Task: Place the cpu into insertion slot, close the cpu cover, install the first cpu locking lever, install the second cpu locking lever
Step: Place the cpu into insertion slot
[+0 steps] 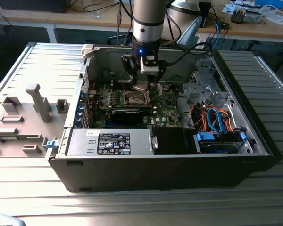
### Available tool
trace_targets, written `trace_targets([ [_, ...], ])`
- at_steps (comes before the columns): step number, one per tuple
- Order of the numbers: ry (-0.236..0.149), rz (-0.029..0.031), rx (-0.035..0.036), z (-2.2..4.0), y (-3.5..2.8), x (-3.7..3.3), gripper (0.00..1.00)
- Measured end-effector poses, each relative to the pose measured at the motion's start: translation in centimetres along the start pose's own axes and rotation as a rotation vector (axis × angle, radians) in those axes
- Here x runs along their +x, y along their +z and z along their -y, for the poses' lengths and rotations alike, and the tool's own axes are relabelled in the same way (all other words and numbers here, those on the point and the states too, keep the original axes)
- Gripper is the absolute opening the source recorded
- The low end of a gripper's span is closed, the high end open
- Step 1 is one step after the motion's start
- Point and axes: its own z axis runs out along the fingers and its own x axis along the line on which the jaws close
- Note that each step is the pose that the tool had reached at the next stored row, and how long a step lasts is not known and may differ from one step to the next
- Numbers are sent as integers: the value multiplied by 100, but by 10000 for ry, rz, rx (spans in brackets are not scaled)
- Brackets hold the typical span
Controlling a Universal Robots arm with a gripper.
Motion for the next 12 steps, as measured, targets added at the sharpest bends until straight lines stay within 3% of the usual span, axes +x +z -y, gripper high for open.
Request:
trace_targets([
  [12,241,8,-4,0,3,0,54],
])
